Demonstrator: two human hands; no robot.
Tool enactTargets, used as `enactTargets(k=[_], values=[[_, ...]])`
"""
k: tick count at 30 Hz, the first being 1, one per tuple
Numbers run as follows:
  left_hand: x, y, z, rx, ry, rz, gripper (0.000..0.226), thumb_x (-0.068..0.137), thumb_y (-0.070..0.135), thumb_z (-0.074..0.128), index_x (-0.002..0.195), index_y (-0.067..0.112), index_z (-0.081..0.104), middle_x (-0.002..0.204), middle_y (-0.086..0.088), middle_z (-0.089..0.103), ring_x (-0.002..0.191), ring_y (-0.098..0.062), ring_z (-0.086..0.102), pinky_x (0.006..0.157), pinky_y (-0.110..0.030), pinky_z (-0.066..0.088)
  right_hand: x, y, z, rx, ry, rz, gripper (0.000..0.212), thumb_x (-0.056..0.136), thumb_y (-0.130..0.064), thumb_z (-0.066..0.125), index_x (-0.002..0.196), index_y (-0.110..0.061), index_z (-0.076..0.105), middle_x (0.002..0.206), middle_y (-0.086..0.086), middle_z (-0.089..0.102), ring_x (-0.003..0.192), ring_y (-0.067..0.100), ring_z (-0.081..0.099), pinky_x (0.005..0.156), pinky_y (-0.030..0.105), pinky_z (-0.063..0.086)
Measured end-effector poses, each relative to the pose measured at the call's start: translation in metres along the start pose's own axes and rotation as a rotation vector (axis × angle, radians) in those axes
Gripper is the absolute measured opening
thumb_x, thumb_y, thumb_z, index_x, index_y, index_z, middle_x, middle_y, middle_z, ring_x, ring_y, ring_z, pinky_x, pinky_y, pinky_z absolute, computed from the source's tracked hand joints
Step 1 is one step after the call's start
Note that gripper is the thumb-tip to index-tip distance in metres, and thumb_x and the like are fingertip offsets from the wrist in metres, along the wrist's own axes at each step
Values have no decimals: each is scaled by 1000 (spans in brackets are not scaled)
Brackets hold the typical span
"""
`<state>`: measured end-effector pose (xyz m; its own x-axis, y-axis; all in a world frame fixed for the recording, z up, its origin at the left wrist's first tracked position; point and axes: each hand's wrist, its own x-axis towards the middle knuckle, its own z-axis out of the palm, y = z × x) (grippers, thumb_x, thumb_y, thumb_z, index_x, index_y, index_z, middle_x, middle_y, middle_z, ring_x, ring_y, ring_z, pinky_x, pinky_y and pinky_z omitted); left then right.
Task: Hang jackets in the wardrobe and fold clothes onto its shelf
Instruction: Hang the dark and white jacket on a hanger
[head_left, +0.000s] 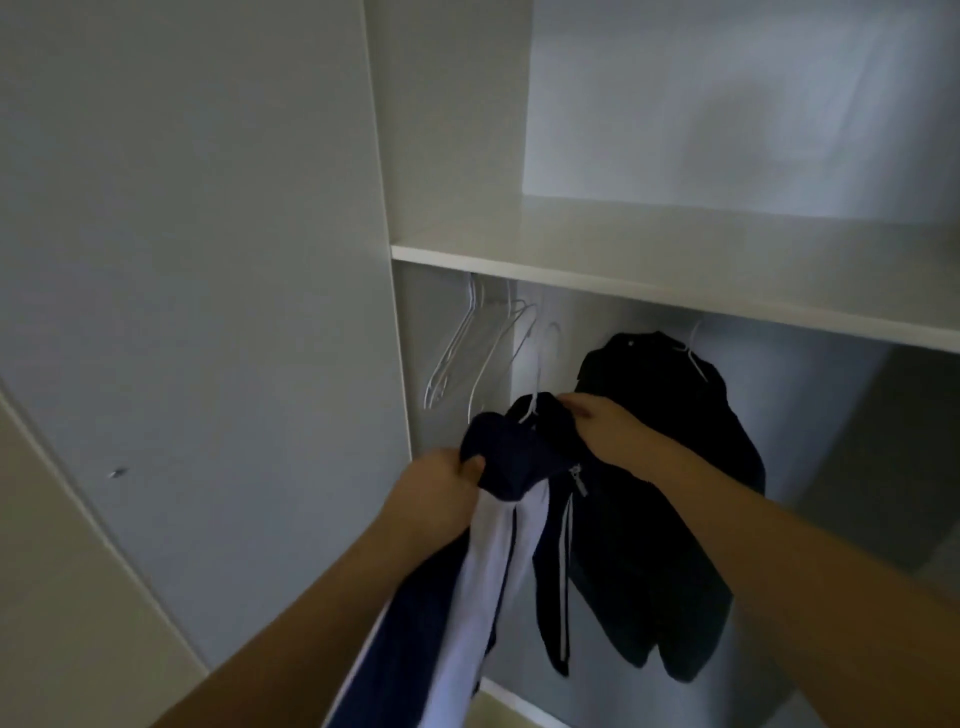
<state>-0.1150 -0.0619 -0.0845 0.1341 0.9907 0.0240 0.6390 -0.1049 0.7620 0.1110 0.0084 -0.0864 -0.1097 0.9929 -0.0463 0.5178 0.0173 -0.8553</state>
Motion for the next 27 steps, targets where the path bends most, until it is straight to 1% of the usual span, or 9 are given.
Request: enactTargets(k=[2, 5, 7, 11, 16, 18, 20, 24, 27], values=[[24, 10, 22, -7, 18, 17, 46, 104, 25, 40, 60, 12, 41, 60, 0, 47, 53, -7, 43, 42, -12, 32, 20, 4, -11, 158, 39, 75, 21, 101, -17, 48, 116, -20, 63, 118, 5, 62, 91, 9, 61, 72, 9, 50], [65, 21, 52, -184, 14, -9, 43, 101, 14, 41, 59, 16, 35, 56, -1, 39, 51, -9, 36, 40, -14, 27, 52, 17, -30, 392, 192, 216, 29, 99, -18, 50, 125, -10, 60, 126, 10, 60, 109, 24, 61, 93, 33, 52], [93, 24, 70, -296, -6, -1, 42, 95, 4, 42, 57, 18, 31, 54, 0, 34, 51, -10, 32, 40, -14, 25, 67, 27, -39, 557, 282, 318, 19, 96, -25, 56, 105, -10, 66, 112, 12, 65, 100, 28, 64, 90, 42, 53], [142, 30, 110, -386, 30, 97, 39, 94, -3, 39, 61, 16, 32, 58, 1, 35, 54, -8, 32, 45, -11, 30, 95, 41, -62, 647, 303, 308, 11, 97, -16, 55, 92, -14, 65, 104, 10, 66, 88, 21, 63, 74, 35, 55], [185, 47, 160, -479, 18, 191, 34, 96, -6, 37, 69, 14, 43, 65, -5, 44, 59, -9, 37, 56, -18, 37, 123, 50, -95, 716, 414, 241, 35, 102, -5, 41, 135, 0, 48, 131, 18, 52, 110, 27, 50, 101, 41, 41], [197, 57, 175, -508, -24, 226, 30, 96, -8, 36, 76, 10, 51, 70, -13, 51, 64, -13, 40, 61, -22, 41, 129, 56, -107, 692, 458, 237, 39, 103, -2, 33, 141, 4, 38, 138, 23, 45, 110, 23, 44, 106, 39, 35], [210, 66, 187, -505, -1, 250, 35, 94, -7, 36, 67, 13, 40, 63, -5, 45, 56, -10, 37, 51, -13, 38, 133, 64, -119, 669, 492, 240, 38, 103, 0, 29, 140, 2, 40, 131, 22, 47, 108, 23, 44, 107, 38, 34], [233, 82, 208, -504, -2, 271, 41, 94, -10, 36, 64, 18, 32, 62, 0, 38, 55, -5, 34, 53, -9, 37, 138, 77, -138, 681, 502, 222, 30, 102, 4, 30, 104, -11, 55, 92, 8, 54, 81, 18, 52, 79, 24, 45], [254, 83, 226, -492, -92, 229, 33, 98, -6, 37, 71, 11, 45, 79, -13, 53, 71, -14, 48, 77, -20, 44, 138, 91, -140, 734, 528, 216, 26, 101, -3, 42, 122, 0, 56, 102, 14, 62, 90, 26, 60, 79, 30, 50]])
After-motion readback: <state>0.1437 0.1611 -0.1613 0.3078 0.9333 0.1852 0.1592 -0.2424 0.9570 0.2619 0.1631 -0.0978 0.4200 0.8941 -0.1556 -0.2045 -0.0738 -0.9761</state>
